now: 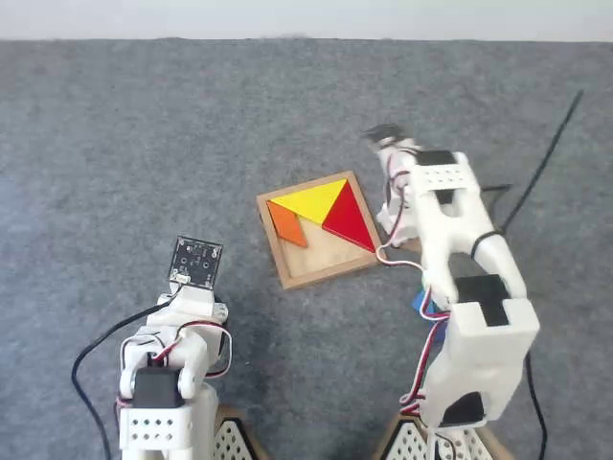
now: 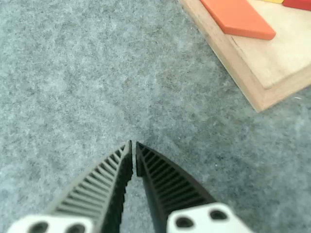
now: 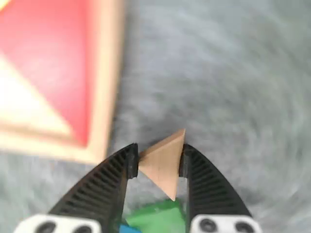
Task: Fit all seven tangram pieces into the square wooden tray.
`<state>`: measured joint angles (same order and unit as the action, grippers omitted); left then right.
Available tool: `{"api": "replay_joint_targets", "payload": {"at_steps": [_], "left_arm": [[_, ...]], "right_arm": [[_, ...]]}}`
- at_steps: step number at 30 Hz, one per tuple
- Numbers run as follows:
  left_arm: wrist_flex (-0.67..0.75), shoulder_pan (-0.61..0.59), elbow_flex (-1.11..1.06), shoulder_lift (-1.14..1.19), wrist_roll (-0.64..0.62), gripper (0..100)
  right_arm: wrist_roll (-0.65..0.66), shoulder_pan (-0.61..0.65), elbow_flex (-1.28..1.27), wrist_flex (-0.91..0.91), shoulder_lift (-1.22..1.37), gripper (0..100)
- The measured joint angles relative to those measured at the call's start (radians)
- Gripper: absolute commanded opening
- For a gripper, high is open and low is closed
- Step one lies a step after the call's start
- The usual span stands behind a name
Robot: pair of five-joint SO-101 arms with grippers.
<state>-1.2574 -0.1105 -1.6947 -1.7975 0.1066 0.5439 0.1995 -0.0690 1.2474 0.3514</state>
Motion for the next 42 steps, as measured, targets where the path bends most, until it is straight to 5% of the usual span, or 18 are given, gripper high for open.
{"api": "replay_joint_targets", "payload": {"at_steps": [11,21,24,30,37,42], "left_arm": [[0.0,0.0,0.0,0.0,0.0,1],[0.0,0.0,0.0,0.0,0.0,1],[0.0,0.0,0.0,0.0,0.0,1],[0.0,0.0,0.0,0.0,0.0,1],[0.0,0.0,0.0,0.0,0.0,1],[0.0,0.0,0.0,0.0,0.0,1]], "right_arm": [[0.643,0.226,0.368,0.399,0.046,4.1],[0.836,0.324,0.628,0.44,0.299,4.2],[0.827,0.321,0.704,0.499,0.31,4.2],[0.488,0.195,0.715,0.506,0.212,4.2],[0.293,0.256,0.167,0.422,-0.16,4.8],[0.078,0.345,-0.252,0.325,-0.505,20.6]]}}
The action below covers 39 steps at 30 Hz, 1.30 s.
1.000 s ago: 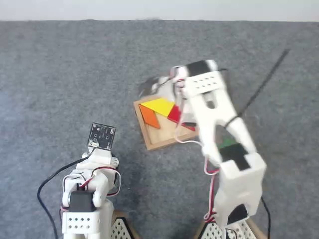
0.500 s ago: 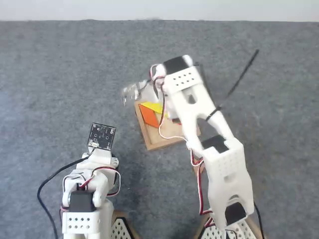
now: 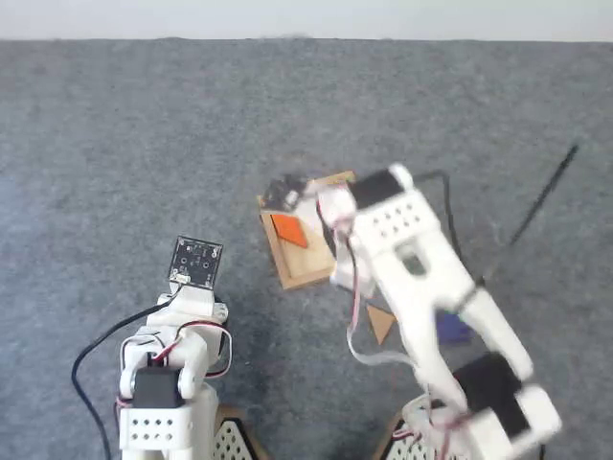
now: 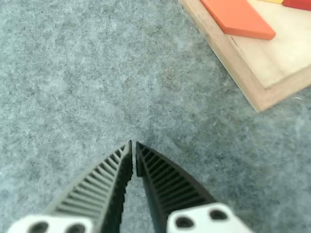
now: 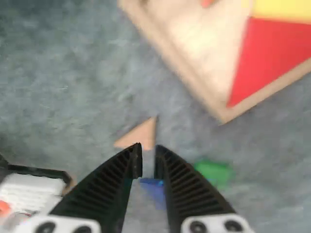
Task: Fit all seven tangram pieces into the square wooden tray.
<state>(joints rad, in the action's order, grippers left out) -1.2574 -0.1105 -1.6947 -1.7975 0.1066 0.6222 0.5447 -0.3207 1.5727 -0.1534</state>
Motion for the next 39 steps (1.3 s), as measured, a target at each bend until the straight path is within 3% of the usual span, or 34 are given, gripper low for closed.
{"api": "replay_joint_targets", "payload": {"at_steps": [3,7,13,23,31,33,39], "left_arm": [[0.0,0.0,0.0,0.0,0.0,1],[0.0,0.0,0.0,0.0,0.0,1],[0.0,0.0,0.0,0.0,0.0,1],[0.0,0.0,0.0,0.0,0.0,1],[0.0,0.0,0.0,0.0,0.0,1],[0.0,0.0,0.0,0.0,0.0,1],[0.0,0.0,0.0,0.0,0.0,1]], "right_arm": [[-0.1,-0.003,-0.201,-0.078,-0.054,30.8],[-0.133,-0.031,-0.336,-0.133,-0.068,38.1],[-0.305,-0.029,-0.396,-0.173,-0.078,37.5],[-0.347,-0.038,-0.502,-0.345,-0.078,37.4],[-0.572,0.025,-0.528,-0.393,-0.078,37.2],[-0.618,0.031,-0.528,-0.393,-0.078,36.1],[-0.641,0.032,-0.549,-0.404,-0.078,19.1]]}}
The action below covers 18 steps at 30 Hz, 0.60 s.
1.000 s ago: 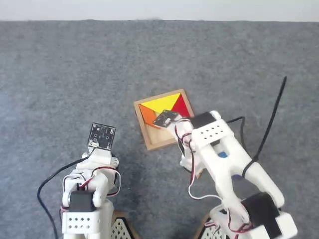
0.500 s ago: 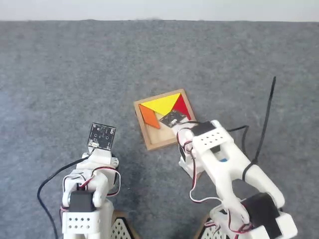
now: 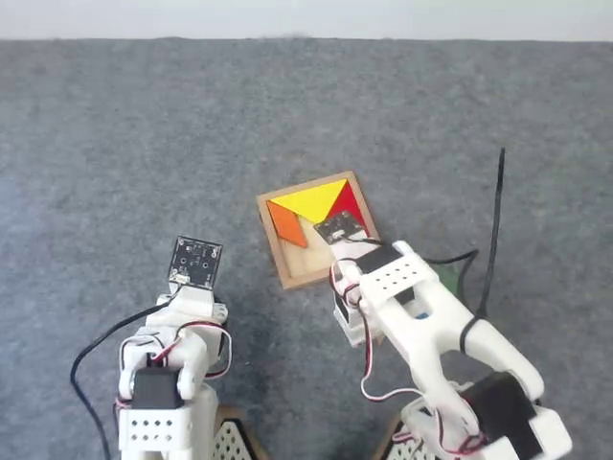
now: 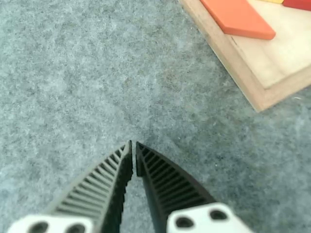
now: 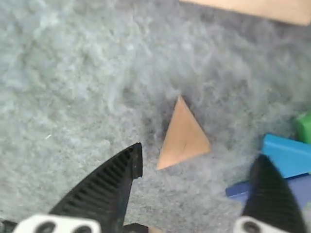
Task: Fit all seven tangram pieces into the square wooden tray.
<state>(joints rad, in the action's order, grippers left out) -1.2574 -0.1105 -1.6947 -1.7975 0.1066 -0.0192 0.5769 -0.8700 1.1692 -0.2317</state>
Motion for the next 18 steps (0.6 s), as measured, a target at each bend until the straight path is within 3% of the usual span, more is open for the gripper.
{"api": "replay_joint_targets", "payload": {"at_steps": [18], "left_arm": [[0.0,0.0,0.0,0.0,0.0,1]], "right_arm": [[0.0,-0.006,-0.028,-0.051,0.0,18.0]]}}
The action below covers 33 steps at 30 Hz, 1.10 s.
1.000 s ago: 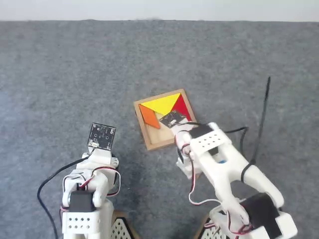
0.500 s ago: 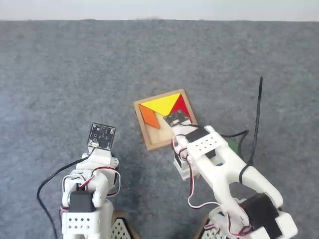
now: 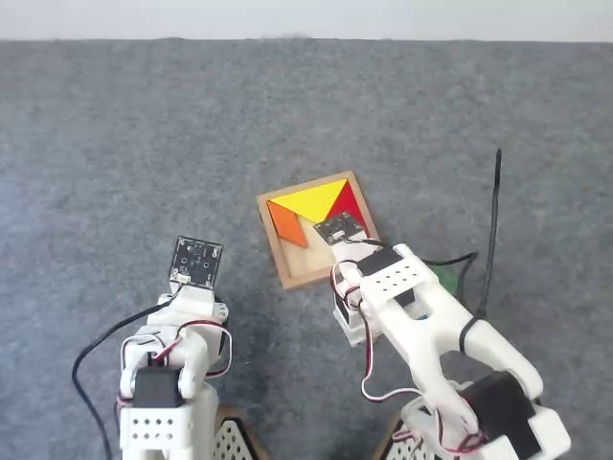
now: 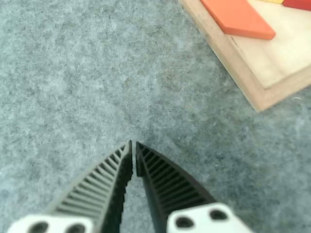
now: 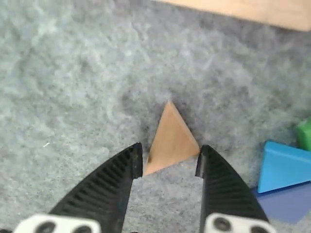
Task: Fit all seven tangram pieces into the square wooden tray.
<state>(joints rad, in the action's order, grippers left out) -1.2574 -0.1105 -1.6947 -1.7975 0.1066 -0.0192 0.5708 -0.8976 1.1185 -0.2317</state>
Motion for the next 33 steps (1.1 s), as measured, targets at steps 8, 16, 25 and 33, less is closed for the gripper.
{"api": "replay_joint_targets", "payload": {"at_steps": [8,16,25,33], "left_arm": [[0.0,0.0,0.0,0.0,0.0,1],[0.0,0.0,0.0,0.0,0.0,1],[0.0,0.0,0.0,0.0,0.0,1],[0.0,0.0,0.0,0.0,0.0,1]], "right_arm": [[0.0,-0.077,0.064,0.031,-0.002,23.6],[0.0,-0.005,0.066,0.071,-0.002,37.3],[0.0,0.026,0.032,0.008,-0.002,24.0],[0.0,0.028,0.002,-0.035,-0.002,19.5]]}}
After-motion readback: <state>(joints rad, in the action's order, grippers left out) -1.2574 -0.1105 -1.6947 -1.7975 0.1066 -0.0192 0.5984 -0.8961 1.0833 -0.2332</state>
